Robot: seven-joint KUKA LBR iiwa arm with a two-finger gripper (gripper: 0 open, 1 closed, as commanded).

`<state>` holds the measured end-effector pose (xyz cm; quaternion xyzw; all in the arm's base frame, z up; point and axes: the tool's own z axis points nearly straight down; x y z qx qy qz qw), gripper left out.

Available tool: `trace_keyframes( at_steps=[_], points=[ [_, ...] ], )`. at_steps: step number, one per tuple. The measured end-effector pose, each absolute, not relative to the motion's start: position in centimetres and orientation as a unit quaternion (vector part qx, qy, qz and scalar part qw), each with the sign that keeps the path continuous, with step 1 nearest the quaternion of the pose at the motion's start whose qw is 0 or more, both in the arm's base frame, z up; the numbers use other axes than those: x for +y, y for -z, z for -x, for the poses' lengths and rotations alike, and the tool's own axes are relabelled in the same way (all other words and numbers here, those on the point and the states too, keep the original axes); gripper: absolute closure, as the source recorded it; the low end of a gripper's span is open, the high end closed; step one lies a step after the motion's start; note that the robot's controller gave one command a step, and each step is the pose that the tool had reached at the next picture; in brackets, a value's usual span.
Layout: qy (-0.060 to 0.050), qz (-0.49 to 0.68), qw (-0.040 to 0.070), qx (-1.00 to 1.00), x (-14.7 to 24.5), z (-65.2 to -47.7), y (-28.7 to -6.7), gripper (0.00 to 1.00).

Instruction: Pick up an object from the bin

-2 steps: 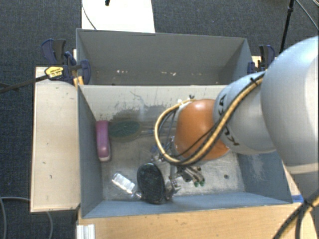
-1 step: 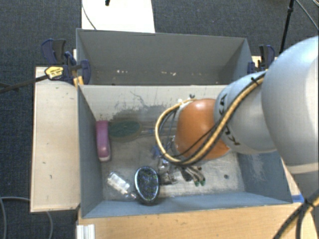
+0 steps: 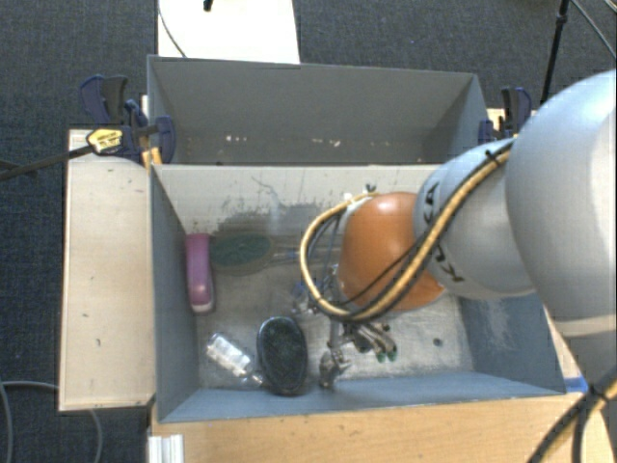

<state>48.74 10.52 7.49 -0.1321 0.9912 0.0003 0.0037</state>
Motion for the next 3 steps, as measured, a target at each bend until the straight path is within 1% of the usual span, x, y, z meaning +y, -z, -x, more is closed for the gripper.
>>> trace_keyframes(
  at_steps=[1,2,3],
  points=[
    [-0.001,0.225,0.005,0.974,18.7,-49.2,-9.2,0.00],
    [0.006,0.271,-0.001,0.963,22.7,-49.1,-7.3,0.00],
    [0.001,0.354,0.003,0.935,17.8,-51.5,-10.1,0.00]
  ],
)
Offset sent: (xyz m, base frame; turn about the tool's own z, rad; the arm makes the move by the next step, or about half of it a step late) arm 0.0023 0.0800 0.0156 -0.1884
